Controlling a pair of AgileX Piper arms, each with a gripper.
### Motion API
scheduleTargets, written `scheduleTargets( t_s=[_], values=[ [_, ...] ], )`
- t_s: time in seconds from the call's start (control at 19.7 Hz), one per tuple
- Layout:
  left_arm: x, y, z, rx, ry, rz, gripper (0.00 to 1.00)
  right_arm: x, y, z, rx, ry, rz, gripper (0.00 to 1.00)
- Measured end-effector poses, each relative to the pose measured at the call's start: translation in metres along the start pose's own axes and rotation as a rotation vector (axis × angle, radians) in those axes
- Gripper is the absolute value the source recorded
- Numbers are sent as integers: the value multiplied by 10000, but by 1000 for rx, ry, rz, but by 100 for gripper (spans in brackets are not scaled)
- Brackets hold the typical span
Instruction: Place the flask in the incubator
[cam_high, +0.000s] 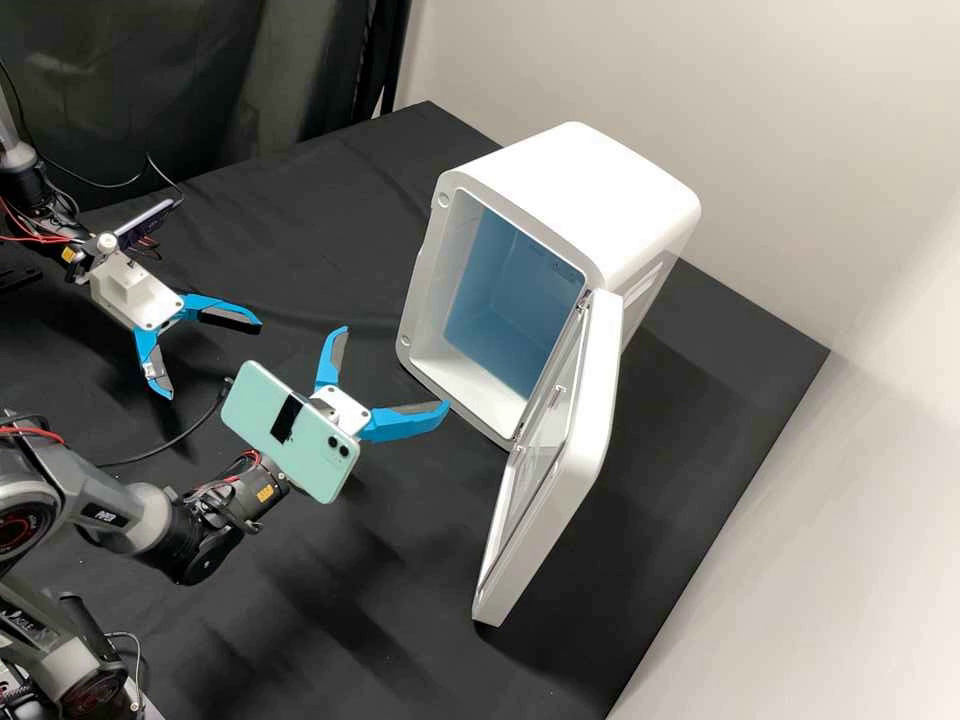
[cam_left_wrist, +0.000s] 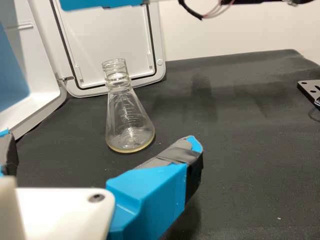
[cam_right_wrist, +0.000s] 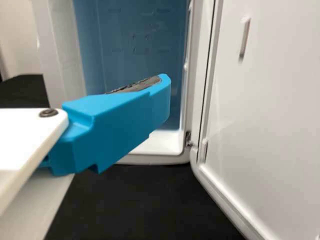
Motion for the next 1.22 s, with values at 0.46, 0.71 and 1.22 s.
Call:
scheduleTargets(
  t_s=[0.46,0.71,1.22],
  values=[
    [2,0,4,0,-2,0,100,-249,-247,-7,10,-5,-119,100],
    [8,-2,24,2,-10,-1,100,-241,-362,-16,-2,-16,-164,100],
    [-1,34,30,-9,-10,12,100,-225,-714,125,-22,-144,-302,100]
  ],
)
